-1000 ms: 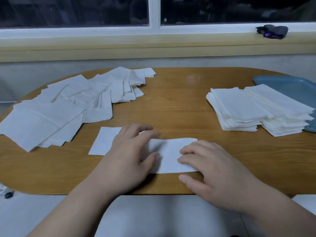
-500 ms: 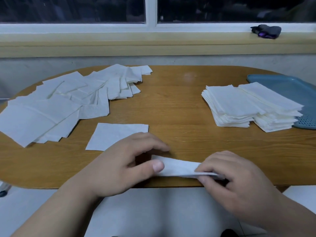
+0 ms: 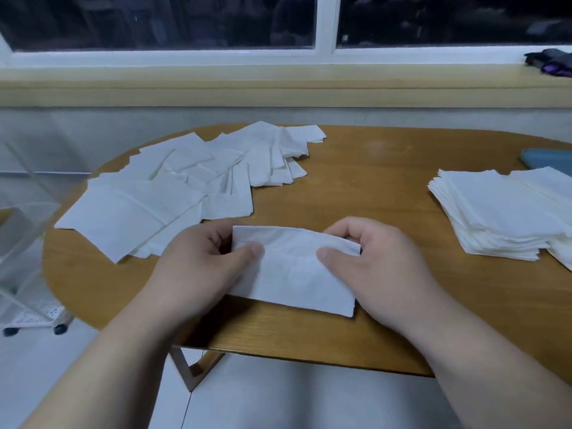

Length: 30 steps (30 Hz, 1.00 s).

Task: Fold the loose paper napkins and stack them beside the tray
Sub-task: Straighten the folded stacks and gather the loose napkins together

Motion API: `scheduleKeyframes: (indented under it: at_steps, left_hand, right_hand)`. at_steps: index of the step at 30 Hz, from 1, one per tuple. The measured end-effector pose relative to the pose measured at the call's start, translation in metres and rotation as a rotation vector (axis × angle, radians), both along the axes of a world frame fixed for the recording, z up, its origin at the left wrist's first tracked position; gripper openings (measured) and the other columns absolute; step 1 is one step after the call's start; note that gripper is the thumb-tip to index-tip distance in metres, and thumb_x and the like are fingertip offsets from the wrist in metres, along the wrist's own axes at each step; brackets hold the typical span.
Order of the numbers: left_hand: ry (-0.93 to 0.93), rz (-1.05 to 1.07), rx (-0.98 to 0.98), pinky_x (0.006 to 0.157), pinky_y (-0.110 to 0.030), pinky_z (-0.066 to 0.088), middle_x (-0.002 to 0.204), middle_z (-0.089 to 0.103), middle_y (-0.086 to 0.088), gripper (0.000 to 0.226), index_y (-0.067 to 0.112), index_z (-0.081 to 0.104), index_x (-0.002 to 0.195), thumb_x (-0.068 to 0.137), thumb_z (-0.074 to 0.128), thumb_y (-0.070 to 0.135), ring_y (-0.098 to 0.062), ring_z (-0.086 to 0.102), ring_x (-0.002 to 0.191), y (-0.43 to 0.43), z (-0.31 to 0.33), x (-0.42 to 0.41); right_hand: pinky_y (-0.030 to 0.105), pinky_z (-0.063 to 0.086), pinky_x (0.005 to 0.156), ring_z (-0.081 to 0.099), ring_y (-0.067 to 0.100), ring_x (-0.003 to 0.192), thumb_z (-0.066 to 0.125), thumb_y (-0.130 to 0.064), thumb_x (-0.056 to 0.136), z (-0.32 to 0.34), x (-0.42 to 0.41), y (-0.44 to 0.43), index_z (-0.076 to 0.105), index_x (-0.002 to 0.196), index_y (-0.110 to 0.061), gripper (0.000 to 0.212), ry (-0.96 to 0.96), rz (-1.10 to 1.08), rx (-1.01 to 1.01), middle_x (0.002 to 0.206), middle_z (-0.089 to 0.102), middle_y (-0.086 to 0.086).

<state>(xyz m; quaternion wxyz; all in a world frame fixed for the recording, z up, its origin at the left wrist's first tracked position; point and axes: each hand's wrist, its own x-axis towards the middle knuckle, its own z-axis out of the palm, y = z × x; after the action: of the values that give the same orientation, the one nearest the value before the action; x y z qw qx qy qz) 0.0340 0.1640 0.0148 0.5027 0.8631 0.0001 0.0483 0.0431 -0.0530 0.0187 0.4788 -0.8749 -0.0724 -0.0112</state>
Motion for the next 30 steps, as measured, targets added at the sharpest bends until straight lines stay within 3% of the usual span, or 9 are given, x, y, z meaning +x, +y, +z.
scheduleKeyframes:
  at_steps: [4, 7, 10, 14, 19, 22, 25, 28, 30]
  left_hand:
    - [-0.001, 0.081, 0.153, 0.071, -0.034, 0.055, 0.079, 0.073, 0.014, 0.009, 0.040, 0.068, 0.089, 0.087, 0.068, 0.032, -0.004, 0.068, 0.074, 0.015, -0.007, 0.018]
    - [0.019, 0.093, 0.236, 0.067, -0.026, 0.049, 0.079, 0.069, 0.020, 0.019, 0.046, 0.064, 0.102, 0.085, 0.067, 0.038, 0.003, 0.064, 0.076, 0.020, -0.013, 0.028]
    - [0.030, 0.086, 0.380, 0.064, -0.018, 0.038, 0.081, 0.062, 0.017, 0.041, 0.047, 0.055, 0.125, 0.086, 0.067, 0.041, 0.004, 0.057, 0.079, 0.021, -0.018, 0.033]
    - [-0.020, 0.091, 0.496, 0.079, -0.029, 0.043, 0.091, 0.056, 0.015, 0.058, 0.038, 0.049, 0.139, 0.086, 0.069, 0.045, -0.010, 0.055, 0.093, 0.020, -0.026, 0.037]
    - [-0.064, 0.108, 0.534, 0.087, -0.034, 0.045, 0.098, 0.053, 0.011, 0.056, 0.033, 0.056, 0.134, 0.083, 0.070, 0.050, -0.017, 0.052, 0.105, 0.023, -0.031, 0.038]
    - [-0.061, 0.101, 0.520, 0.093, -0.037, 0.047, 0.101, 0.053, 0.011, 0.054, 0.033, 0.058, 0.132, 0.083, 0.067, 0.055, -0.016, 0.052, 0.106, 0.024, -0.033, 0.037]
    - [-0.047, 0.102, 0.407, 0.093, -0.035, 0.047, 0.104, 0.055, 0.014, 0.044, 0.037, 0.061, 0.124, 0.084, 0.065, 0.055, -0.012, 0.054, 0.107, 0.028, -0.029, 0.036]
    - [-0.037, 0.098, 0.180, 0.075, -0.028, 0.047, 0.087, 0.064, 0.010, 0.017, 0.034, 0.057, 0.097, 0.088, 0.066, 0.044, -0.004, 0.059, 0.080, 0.035, -0.022, 0.035]
    - [0.023, 0.016, 0.022, 0.067, -0.034, 0.044, 0.072, 0.062, 0.004, 0.022, 0.028, 0.053, 0.092, 0.087, 0.067, 0.045, -0.012, 0.055, 0.062, 0.041, -0.019, 0.032]
  right_hand:
    - [0.031, 0.052, 0.059, 0.066, 0.009, 0.067, 0.063, -0.034, 0.090, -0.008, 0.022, 0.020, 0.065, 0.093, -0.038, 0.006, -0.009, -0.045, -0.201, 0.081, 0.071, -0.013]
    - [0.023, 0.042, 0.055, 0.061, 0.003, 0.067, 0.060, -0.038, 0.091, -0.011, 0.033, 0.027, 0.062, 0.105, -0.041, 0.014, 0.002, -0.050, -0.379, 0.081, 0.067, -0.015]
    - [0.029, 0.046, 0.075, 0.058, 0.010, 0.096, 0.058, -0.040, 0.091, -0.016, 0.040, 0.031, 0.060, 0.117, -0.039, 0.025, -0.013, -0.023, -0.556, 0.104, 0.062, -0.016]
    - [0.034, 0.046, 0.093, 0.047, 0.015, 0.116, 0.055, -0.043, 0.091, -0.014, 0.046, 0.031, 0.059, 0.121, -0.035, 0.031, 0.004, 0.011, -0.669, 0.117, 0.050, -0.010]
    - [0.034, 0.044, 0.076, 0.050, 0.020, 0.104, 0.054, -0.042, 0.088, 0.000, 0.057, 0.044, 0.059, 0.101, -0.024, 0.023, 0.093, 0.075, -0.775, 0.107, 0.054, -0.006]
    - [0.032, 0.043, 0.063, 0.058, 0.021, 0.081, 0.052, -0.026, 0.086, 0.009, 0.066, 0.052, 0.060, 0.089, -0.009, 0.018, 0.157, 0.181, -0.779, 0.092, 0.064, 0.000]
    - [0.029, 0.035, 0.056, 0.047, 0.016, 0.066, 0.055, -0.021, 0.085, 0.018, 0.074, 0.054, 0.053, 0.083, -0.016, 0.006, 0.172, 0.260, -0.755, 0.083, 0.056, -0.003]
    - [0.025, 0.038, 0.053, 0.053, 0.010, 0.068, 0.058, -0.018, 0.083, 0.015, 0.083, 0.049, 0.055, 0.087, -0.027, 0.010, 0.153, 0.270, -0.590, 0.087, 0.059, -0.011]
    - [0.024, 0.042, 0.057, 0.057, 0.007, 0.072, 0.059, -0.013, 0.081, 0.008, 0.088, 0.043, 0.057, 0.090, -0.033, 0.021, 0.110, 0.255, -0.440, 0.090, 0.063, -0.012]
